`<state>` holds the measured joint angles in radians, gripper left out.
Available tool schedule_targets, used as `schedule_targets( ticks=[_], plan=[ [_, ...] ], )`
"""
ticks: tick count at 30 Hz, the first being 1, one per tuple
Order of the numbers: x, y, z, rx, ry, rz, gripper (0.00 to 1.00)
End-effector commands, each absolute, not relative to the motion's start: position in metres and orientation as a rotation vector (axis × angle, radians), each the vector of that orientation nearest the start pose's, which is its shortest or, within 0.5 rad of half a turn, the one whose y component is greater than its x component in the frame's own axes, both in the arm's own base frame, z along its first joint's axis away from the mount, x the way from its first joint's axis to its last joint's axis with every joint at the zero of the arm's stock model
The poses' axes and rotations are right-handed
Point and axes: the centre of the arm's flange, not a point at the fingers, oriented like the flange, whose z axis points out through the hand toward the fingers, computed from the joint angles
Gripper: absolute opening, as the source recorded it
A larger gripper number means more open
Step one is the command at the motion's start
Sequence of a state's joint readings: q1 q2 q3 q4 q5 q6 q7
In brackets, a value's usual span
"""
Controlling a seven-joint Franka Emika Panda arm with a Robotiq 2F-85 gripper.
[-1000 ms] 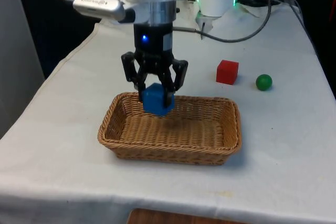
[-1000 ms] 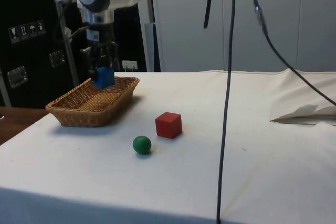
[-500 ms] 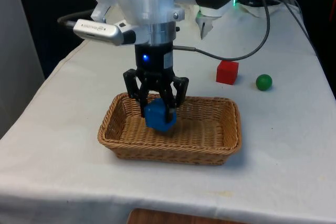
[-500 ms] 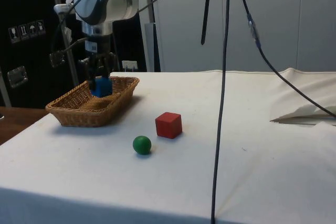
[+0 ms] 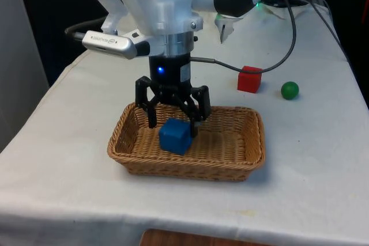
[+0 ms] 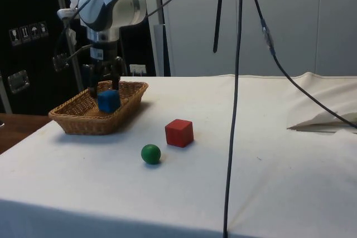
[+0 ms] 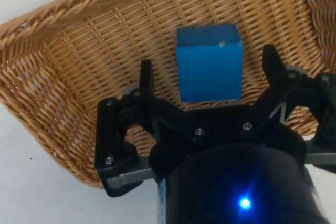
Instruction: Place all non-red objects into the basket.
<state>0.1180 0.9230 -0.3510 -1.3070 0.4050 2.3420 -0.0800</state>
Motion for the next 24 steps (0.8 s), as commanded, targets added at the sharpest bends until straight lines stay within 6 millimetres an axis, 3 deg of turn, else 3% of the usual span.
schedule_targets(
  ticks=[1,9,11,13,15,24],
  plan=[
    [0.755,-0.103,0.218,-3.076,0.402,-0.274,0.98],
    [0.755,-0.103,0.217,-3.077,0.400,-0.273,1.00],
    [0.756,-0.103,0.231,-3.080,0.401,-0.279,1.00],
    [0.756,-0.102,0.225,-3.085,0.398,-0.287,1.00],
    [0.757,-0.104,0.242,-3.082,0.399,-0.278,1.00],
    [0.756,-0.106,0.272,-3.082,0.391,-0.273,1.00]
  ],
)
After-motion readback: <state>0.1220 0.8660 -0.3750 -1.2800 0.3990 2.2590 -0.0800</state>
